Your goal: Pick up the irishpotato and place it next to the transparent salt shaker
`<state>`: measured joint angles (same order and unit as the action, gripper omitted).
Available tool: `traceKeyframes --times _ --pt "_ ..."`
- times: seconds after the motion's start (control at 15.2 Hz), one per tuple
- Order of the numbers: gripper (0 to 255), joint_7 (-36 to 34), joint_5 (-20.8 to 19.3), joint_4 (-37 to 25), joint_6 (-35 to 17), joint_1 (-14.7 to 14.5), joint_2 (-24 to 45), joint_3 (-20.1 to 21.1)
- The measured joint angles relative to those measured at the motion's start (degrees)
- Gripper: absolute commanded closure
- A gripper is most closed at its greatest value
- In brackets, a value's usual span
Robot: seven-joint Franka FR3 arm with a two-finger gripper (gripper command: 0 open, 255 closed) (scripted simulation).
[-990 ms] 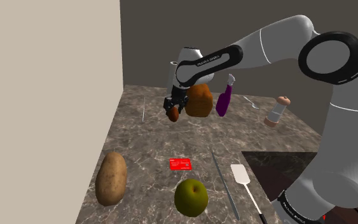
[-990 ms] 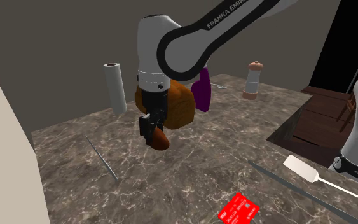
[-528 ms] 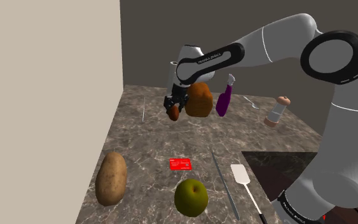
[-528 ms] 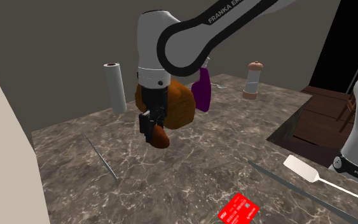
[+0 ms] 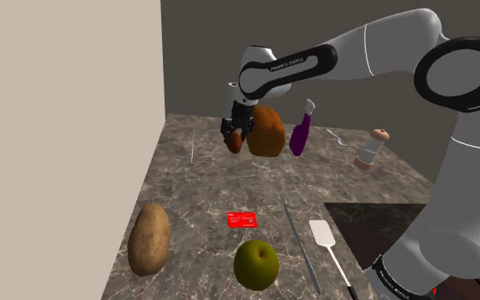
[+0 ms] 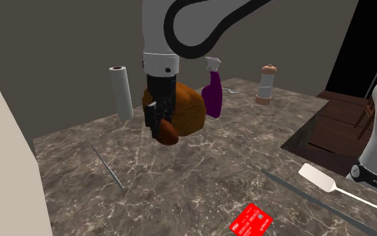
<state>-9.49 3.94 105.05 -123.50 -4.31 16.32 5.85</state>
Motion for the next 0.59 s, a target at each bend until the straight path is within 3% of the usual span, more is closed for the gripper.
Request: traceKeyframes --times 0.59 --pt "255 -0.24 0.01 -4.04 6.18 0.16 -2.16 -0.03"
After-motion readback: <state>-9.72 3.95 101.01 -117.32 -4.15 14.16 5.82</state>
